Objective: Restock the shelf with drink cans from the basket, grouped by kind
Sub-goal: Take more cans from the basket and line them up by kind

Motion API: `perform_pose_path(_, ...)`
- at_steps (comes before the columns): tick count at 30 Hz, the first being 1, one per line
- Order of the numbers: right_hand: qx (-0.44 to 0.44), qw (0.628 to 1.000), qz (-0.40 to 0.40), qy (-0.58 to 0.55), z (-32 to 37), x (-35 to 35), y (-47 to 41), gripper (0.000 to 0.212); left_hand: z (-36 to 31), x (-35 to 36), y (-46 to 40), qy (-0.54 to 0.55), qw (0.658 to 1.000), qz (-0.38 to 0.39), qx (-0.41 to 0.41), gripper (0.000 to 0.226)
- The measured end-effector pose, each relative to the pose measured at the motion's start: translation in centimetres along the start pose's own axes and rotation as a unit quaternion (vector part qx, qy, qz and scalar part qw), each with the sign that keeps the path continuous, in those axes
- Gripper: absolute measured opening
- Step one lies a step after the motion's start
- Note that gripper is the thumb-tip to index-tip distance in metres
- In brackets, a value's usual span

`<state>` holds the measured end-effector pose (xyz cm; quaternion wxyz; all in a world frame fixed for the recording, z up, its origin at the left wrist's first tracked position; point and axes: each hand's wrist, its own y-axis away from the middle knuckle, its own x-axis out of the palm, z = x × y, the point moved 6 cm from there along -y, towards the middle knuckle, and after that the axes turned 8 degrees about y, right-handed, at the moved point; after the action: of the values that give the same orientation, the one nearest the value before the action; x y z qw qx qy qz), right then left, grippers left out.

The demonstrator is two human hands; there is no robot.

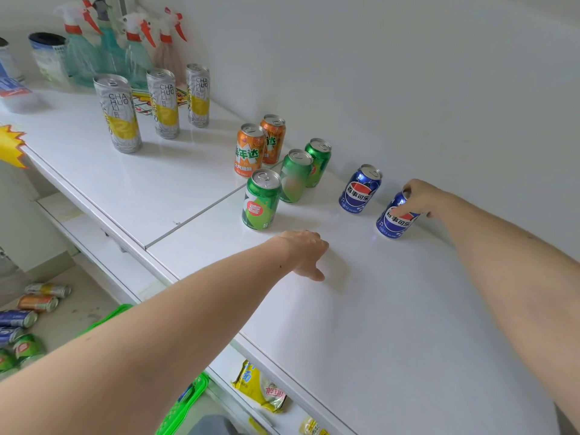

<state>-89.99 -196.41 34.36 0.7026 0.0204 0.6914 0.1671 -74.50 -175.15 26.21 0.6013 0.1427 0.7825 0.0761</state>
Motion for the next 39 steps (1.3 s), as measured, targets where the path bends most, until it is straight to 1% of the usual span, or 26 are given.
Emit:
perform_pose_path(2, 0.009, 1.000, -0.017, -0.014, 0.2, -0.4, 0.3, 0.090, 0.0, -0.1, 0.5, 0.004, 1.000, -0.010, 0.009, 0.061)
perform_pose_path(4, 0.018, 0.997, -0.060, -0.032, 0.4, -1.0, 1.0, 0.095, 0.2, -0.4, 1.1, 0.008, 1.000, -0.019, 0.014, 0.060)
perform_pose_path(10, 0.005, 0.977, -0.207, -0.056, 3.4, -2.6, 5.2, 0.067, 1.4, -1.9, 4.0, 0.020, 0.998, -0.049, 0.025, 0.055)
perform_pose_path(14, -0.040, 0.958, -0.267, -0.094, 6.8, -2.1, 9.5, 0.046, 3.4, -2.7, 7.3, 0.039, 0.996, -0.073, 0.040, 0.051)
perform_pose_path(17, -0.081, 0.942, -0.306, -0.110, 10.6, -1.3, 13.2, 0.032, 5.3, -2.9, 10.6, 0.037, 0.995, -0.082, 0.048, 0.048)
perform_pose_path(19, -0.098, 0.930, -0.335, -0.120, 13.6, -0.6, 15.9, 0.028, 7.2, -2.9, 13.1, 0.033, 0.995, -0.082, 0.050, 0.047)
perform_pose_path(23, -0.133, 0.898, -0.393, -0.143, 19.6, 1.6, 21.5, 0.028, 11.6, -2.5, 18.5, 0.022, 0.994, -0.088, 0.055, 0.043)
perform_pose_path(26, -0.142, 0.887, -0.406, -0.169, 25.0, 4.1, 25.8, 0.024, 16.1, -1.5, 23.0, 0.027, 0.995, -0.083, 0.048, 0.042)
perform_pose_path(29, -0.158, 0.883, -0.401, -0.186, 29.8, 7.3, 28.6, 0.026, 20.7, 0.1, 26.5, 0.024, 0.997, -0.068, 0.028, 0.041)
perform_pose_path(35, -0.196, 0.898, -0.340, -0.200, 37.8, 15.2, 31.7, 0.026, 28.7, 5.0, 31.1, 0.044, 0.998, -0.033, -0.019, 0.040)
perform_pose_path(39, -0.248, 0.899, -0.309, -0.187, 41.9, 20.2, 32.1, 0.026, 33.1, 8.9, 32.4, 0.072, 0.996, 0.003, -0.058, 0.039)
